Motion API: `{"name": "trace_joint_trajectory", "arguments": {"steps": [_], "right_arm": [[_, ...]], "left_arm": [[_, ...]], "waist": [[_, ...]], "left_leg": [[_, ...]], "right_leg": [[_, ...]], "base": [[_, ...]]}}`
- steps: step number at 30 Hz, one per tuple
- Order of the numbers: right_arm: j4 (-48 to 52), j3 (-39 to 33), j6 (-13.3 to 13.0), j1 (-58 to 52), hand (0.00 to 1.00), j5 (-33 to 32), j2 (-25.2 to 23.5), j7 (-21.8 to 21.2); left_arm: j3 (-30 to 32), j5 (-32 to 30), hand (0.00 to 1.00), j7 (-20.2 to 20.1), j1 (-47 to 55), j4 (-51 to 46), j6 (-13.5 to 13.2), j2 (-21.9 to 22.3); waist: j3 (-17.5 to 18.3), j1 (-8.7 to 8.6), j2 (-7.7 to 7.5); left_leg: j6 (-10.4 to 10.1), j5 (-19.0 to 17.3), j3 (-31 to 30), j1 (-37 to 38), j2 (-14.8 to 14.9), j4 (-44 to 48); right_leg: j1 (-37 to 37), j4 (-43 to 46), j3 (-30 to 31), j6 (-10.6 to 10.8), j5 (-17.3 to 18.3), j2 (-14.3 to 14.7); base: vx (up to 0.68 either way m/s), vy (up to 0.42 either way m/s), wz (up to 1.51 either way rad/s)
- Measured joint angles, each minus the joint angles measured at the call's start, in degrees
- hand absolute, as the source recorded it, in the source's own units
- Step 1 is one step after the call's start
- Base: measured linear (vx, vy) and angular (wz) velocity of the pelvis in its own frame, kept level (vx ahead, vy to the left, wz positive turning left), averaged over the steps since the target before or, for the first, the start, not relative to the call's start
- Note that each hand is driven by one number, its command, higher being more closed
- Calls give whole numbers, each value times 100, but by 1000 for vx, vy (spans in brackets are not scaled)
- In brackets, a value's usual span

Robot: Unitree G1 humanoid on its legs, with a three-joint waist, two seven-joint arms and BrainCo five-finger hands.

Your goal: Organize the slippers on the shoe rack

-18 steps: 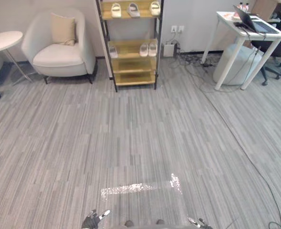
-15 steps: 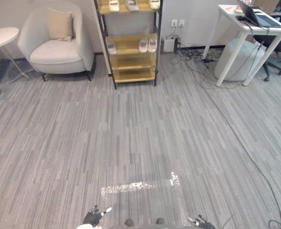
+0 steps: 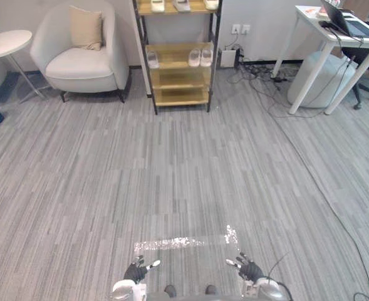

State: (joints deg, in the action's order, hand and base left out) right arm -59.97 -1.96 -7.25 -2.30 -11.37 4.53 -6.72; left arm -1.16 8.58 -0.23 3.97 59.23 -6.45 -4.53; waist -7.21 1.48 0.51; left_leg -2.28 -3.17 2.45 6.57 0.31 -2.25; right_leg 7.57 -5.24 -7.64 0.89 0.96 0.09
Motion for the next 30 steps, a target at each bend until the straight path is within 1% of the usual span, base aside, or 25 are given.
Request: {"name": "trace_joint_trajectory", "arguments": {"steps": [6,7,12,13,14,15,16,17,18,19,20,21,22,23,24,25,26,27,28,29,30], "right_arm": [[-22,0,2,3,0,1,-3,-3],[-178,-1,2,62,0,2,-15,5],[-179,-2,2,61,0,1,-20,9],[-171,-4,-1,64,0,-14,-61,13],[-160,-6,-5,60,0,-113,-99,11],[-152,-8,-6,54,0,-139,-103,14],[-104,-9,-10,20,0,-242,-121,15],[39,-9,-2,-30,0,-268,-156,23],[191,1,-4,-64,0,-267,-146,22],[227,0,-3,-86,0,-266,-137,24],[293,-1,-1,-133,0,-267,-117,26],[292,-2,3,-119,0,-262,-109,38],[292,-1,3,-104,0,-260,-110,39],[288,14,8,-68,0,-253,-128,37],[283,28,24,-45,0,-237,-138,35],[282,39,46,-28,0,-225,-142,34],[278,43,62,-28,0,-223,-140,32],[246,43,106,-23,0,-219,-154,33],[172,49,120,-16,0,-204,-237,23],[154,50,128,-22,0,-200,-317,3],[163,48,127,-25,0,-198,-351,7]], "left_arm": [[1,-3,0,1,-16,39,-2,-32],[6,-3,0,13,-83,106,-13,-92],[28,-5,0,28,-100,103,-14,-111],[156,-7,0,34,-127,87,-14,-129],[278,-6,0,59,-108,19,-10,-130],[306,-6,0,73,-98,-27,-6,-125],[395,-4,0,113,-70,-143,0,-94],[493,0,0,116,-29,-304,9,-85],[663,31,0,118,-19,-532,6,-14],[700,51,0,118,-10,-579,1,15],[745,54,0,117,20,-653,-18,63],[748,57,0,113,47,-679,-31,90],[745,58,0,112,45,-680,-33,103],[744,59,0,115,16,-680,-36,120],[744,61,0,114,6,-681,-36,133],[739,61,0,114,6,-677,-27,169],[740,62,0,115,10,-674,-25,196],[742,60,0,113,18,-658,-16,229],[767,57,0,112,9,-647,-16,165],[813,52,0,114,-25,-660,-6,132],[820,53,0,115,-35,-656,13,124]], "waist": [[-34,2,-56],[-78,25,-154],[-110,22,-206],[-149,10,-274],[-166,11,-309],[-167,11,-310],[-170,13,-305],[-262,43,-326],[-330,85,-326],[-340,118,-306],[-386,193,-294],[-339,189,-221],[-332,191,-212],[-325,218,-198],[-329,250,-184],[-308,282,-120],[-285,319,-77],[-239,418,-50],[-163,472,-188],[-131,481,-281],[-122,482,-311]], "left_leg": [[13,80,-71,78,-6,-151],[15,81,-112,92,-20,-168],[18,68,-144,63,-23,-150],[-5,-111,-160,-134,-24,214],[-42,-352,-187,-370,0,699],[-62,-425,-186,-443,20,853],[-125,-615,-162,-649,65,1313],[-192,-729,-29,-1088,91,2358],[-142,-747,249,-1619,204,3502],[-97,-774,339,-1703,258,3755],[-29,-906,528,-1857,393,4112],[-17,-1013,846,-2080,507,3980],[-11,-1002,888,-2146,496,3801],[2,-844,886,-2280,381,2976],[-27,-615,869,-2309,279,2307],[-68,-303,765,-2344,210,1544],[-91,-207,717,-2348,211,1311],[33,321,570,-2351,176,1261],[202,262,624,-2430,24,1558],[247,36,711,-2453,-39,1742],[267,-37,748,-2431,-53,1789]], "right_leg": [[33,-11,-99,-2,1,4],[52,-25,-149,-3,2,-4],[51,-19,-236,-18,26,-6],[57,14,-317,-41,78,-21],[60,16,-362,-40,154,-13],[60,16,-373,-45,192,-3],[72,18,-388,-87,273,15],[59,125,-371,-113,399,-12],[103,350,-275,-179,545,-53],[119,399,-253,-176,584,-54],[200,500,-199,-189,685,-68],[283,553,-115,-195,803,-155],[283,563,-89,-193,822,-199],[254,570,-10,-142,880,-326],[237,563,59,-91,935,-404],[242,535,165,10,1018,-439],[242,527,209,52,1062,-438],[266,547,360,170,1206,-481],[267,762,476,187,1365,-639],[189,1056,538,189,1415,-749],[137,1217,576,197,1420,-779]], "base": [[-19,-10,6],[-32,-3,12],[-22,-7,7],[-15,-22,17],[-6,-23,18],[6,-24,10],[-10,-9,9],[-31,-13,-3],[-20,4,-11],[64,10,-28],[153,55,-30],[181,83,-29],[218,129,-30],[202,125,-28],[291,173,-37],[274,160,-35],[419,241,-49],[596,284,-56],[635,267,-50],[433,152,-26],[341,114,-20]]}}
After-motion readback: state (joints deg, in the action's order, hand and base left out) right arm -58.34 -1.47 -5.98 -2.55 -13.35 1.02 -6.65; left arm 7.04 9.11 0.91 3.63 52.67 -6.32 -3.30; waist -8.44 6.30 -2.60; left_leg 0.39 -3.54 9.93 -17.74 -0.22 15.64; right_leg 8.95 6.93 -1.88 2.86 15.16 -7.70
